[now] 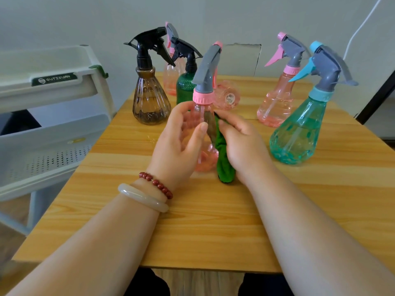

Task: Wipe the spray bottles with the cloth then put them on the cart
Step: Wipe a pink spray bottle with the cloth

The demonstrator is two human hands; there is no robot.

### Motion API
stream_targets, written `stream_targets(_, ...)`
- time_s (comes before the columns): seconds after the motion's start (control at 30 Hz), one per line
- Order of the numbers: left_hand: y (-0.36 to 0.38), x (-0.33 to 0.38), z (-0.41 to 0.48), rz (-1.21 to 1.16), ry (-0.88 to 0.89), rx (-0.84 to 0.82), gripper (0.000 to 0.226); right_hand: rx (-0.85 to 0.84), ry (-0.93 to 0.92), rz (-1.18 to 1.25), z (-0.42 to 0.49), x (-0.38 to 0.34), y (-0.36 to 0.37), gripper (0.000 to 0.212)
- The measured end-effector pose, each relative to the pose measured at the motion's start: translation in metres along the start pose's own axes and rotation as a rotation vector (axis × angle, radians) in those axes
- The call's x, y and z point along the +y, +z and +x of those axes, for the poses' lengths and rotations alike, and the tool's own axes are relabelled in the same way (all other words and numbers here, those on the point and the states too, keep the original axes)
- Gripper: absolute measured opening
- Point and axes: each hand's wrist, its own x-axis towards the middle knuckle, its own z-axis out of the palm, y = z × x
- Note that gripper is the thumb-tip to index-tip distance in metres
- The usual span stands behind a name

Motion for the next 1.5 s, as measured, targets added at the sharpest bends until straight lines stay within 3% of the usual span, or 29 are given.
stream_targets(0.13,0.002,-0.002,0.0,-0.03,0.024,-0.031,0.039,-0.023,-0.255,0.151,-0.006,-0.007,0.002,0.038)
stream_targets(0.23,0.002,-0.001,0.0,-0.049,0.008,-0.031,0.043,-0.038,-0.177,0.069,-0.003,-0.004,-0.001,0.039)
stream_targets(0.33,0.003,-0.003,0.0,-0.063,-0.002,-0.024,0.042,-0.044,-0.042,-0.165,0.0,0.0,-0.003,0.038)
stream_targets(0.4,0.003,-0.007,0.0,-0.002,-0.024,-0.01,0.059,-0.045,-0.037,-0.208,0.0,0.001,-0.002,0.038)
stream_targets(0.57,0.001,-0.007,0.002,0.096,-0.008,-0.003,0.066,0.011,-0.331,0.047,-0.004,-0.007,0.001,0.037)
stream_targets(0.63,0.001,-0.006,0.001,0.081,0.003,-0.012,0.066,0.01,-0.36,0.081,-0.005,-0.007,0.0,0.038)
stream_targets(0.77,0.001,-0.003,0.0,0.001,0.013,0.033,0.033,-0.017,-0.127,-0.035,-0.001,0.0,-0.002,0.042)
stream_targets(0.83,0.001,-0.001,0.0,-0.024,0.0,0.037,0.03,-0.058,0.009,-0.035,0.002,0.004,-0.002,0.05)
stream_targets(0.93,0.0,0.0,-0.001,-0.037,-0.011,0.019,0.035,-0.044,-0.033,0.132,0.004,0.005,-0.001,0.051)
stream_targets(1.03,0.001,-0.001,-0.001,-0.035,-0.008,0.002,0.037,-0.082,-0.145,0.31,0.004,0.003,0.0,0.037)
stream_targets(1.23,0.003,-0.004,0.0,-0.076,-0.024,0.009,0.036,-0.049,0.045,-0.032,0.005,0.01,-0.002,0.035)
stream_targets(1.33,0.002,-0.006,0.001,0.031,-0.035,0.022,0.055,0.134,0.078,-0.087,0.009,0.015,0.002,0.026)
stream_targets(1.4,0.0,-0.006,0.002,0.078,-0.05,0.065,0.06,0.278,0.086,0.074,0.013,0.016,0.0,0.021)
stream_targets(1.5,-0.001,-0.003,0.002,0.002,-0.074,0.096,0.055,0.359,0.153,0.316,0.015,0.013,-0.008,0.014)
